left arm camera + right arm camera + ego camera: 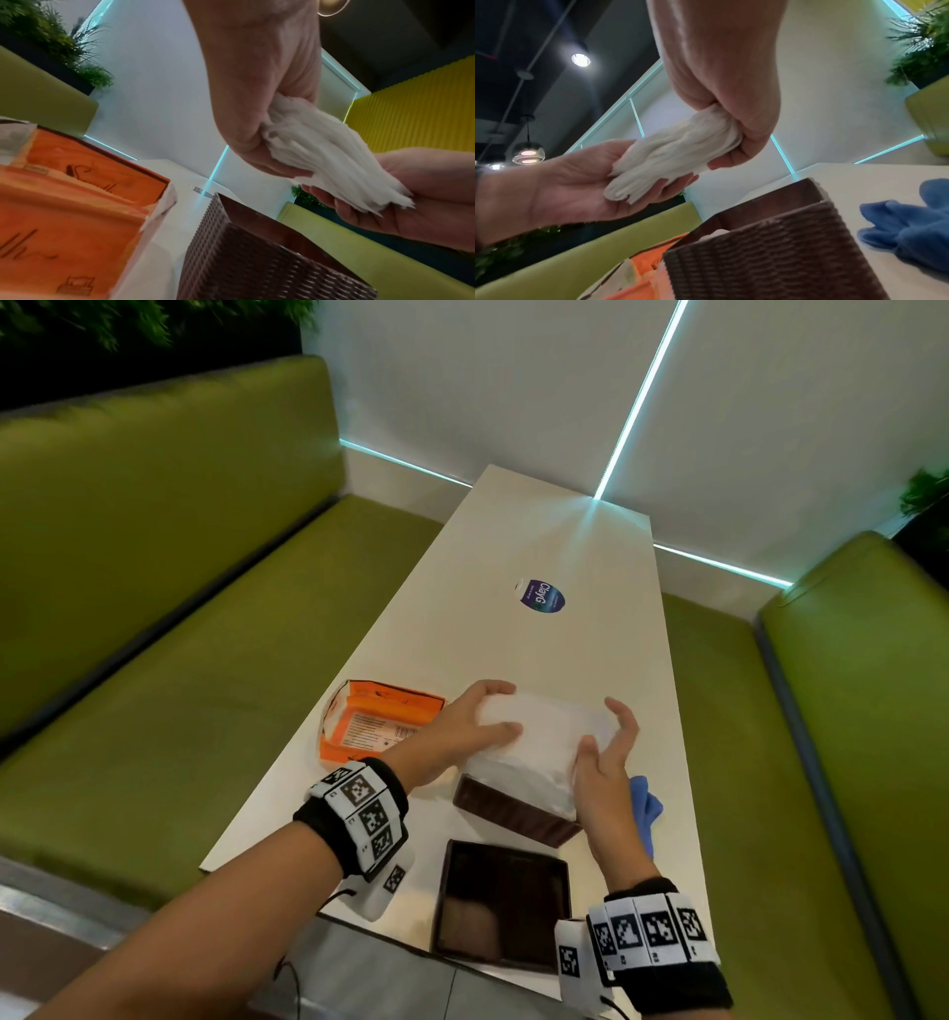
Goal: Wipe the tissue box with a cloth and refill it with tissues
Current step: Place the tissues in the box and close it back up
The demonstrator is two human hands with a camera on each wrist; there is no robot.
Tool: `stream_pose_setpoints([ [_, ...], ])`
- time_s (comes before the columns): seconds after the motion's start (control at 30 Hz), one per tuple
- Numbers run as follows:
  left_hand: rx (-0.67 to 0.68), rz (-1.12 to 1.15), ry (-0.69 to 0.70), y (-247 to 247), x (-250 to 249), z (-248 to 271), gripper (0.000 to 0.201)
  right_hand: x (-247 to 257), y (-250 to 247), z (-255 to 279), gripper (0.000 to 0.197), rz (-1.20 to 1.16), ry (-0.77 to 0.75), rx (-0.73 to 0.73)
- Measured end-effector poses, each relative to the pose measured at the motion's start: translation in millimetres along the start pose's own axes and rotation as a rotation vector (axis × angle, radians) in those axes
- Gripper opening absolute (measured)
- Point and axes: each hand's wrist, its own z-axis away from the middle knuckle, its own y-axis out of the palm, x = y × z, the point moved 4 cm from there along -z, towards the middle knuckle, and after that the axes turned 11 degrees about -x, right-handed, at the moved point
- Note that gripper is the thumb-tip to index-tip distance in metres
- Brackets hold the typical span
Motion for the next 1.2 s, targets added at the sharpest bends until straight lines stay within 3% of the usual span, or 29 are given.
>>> stream_pose_setpoints([
  [0.13,-0.035,-0.120,0.067,-3,-5,-4,0.050,-2,-2,1,0.037,-0.096,0.070,0.310],
  [0.23,-0.043,-0.238,0.156,3,-14,-11,0.057,1,-14,-10,0.058,-0.042,0.000,0.269],
  [0.33,-0.055,-0.388,0.169,12,-11,-21,0.062,-4,-17,-23,0.064,0.159,-0.054,0.218],
  [0.5,-0.070,-0.681,0.128,28,20,-34,0.059,-34,4,-36,0.060,0.482,-0.047,0.258],
  [0.77,-0.058,-0.927,0.134,53,41,-42,0.041,-47,34,-41,0.058,0.817,-0.069,0.306],
  [0.9,-0.017,-1.103,0.131,60,45,-43,0.043,-54,45,-40,0.054,0.909,-0.055,0.316],
  [1.0,-0.064,-1.101,0.142,62,47,-43,0.039,-56,48,-35,0.043,0.945,-0.142,0.305],
  [1.13,-0.029,-1.310,0.268,64,41,-39,0.047,-51,42,-32,0.040,1.076,-0.233,0.267],
  [1.2,-0.078,-1.357,0.391,62,33,-35,0.055,-45,34,-37,0.050,1.094,-0.288,0.187],
])
